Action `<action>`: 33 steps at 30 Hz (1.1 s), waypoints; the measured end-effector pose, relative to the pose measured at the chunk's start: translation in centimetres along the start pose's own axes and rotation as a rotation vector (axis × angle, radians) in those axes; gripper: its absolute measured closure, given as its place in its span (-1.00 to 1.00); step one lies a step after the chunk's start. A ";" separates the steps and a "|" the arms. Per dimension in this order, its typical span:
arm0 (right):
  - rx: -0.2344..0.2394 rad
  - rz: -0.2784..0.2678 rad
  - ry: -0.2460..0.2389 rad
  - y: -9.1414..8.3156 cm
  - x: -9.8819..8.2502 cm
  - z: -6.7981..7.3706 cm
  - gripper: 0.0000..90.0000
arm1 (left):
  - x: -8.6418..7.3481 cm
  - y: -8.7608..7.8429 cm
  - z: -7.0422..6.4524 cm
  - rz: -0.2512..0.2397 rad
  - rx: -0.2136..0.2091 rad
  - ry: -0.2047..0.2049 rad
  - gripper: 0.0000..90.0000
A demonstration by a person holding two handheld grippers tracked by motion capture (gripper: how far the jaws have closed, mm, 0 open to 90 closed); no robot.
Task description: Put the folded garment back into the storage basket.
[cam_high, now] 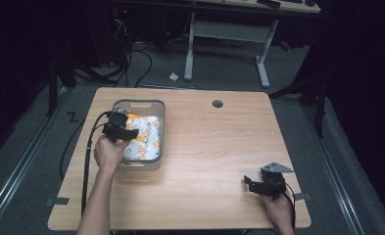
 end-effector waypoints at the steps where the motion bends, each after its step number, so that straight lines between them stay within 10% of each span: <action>1: 0.001 0.000 0.000 0.0 0.0 0.0 -0.50 | 0.1 -0.2 0.0 -0.010 0.004 -0.001 -0.07; 17: 0.001 -0.001 0.002 0.0 0.0 0.0 -0.50 | 1.5 -4.4 -2.3 -0.195 -0.022 -0.016 -0.24; 33: 0.001 -0.001 0.002 0.0 0.0 0.0 -0.50 | 1.5 -6.8 -4.9 -0.280 -0.068 -0.003 -0.26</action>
Point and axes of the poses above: each handheld gripper's, and its own axes: y roughly forward along the jaws, x roughly out of its top, z roughly to its left, the point moved 6 cm from there along y, roughly forward along the jaws, and after that the axes turned 12 degrees about y, right-handed, at the moved point
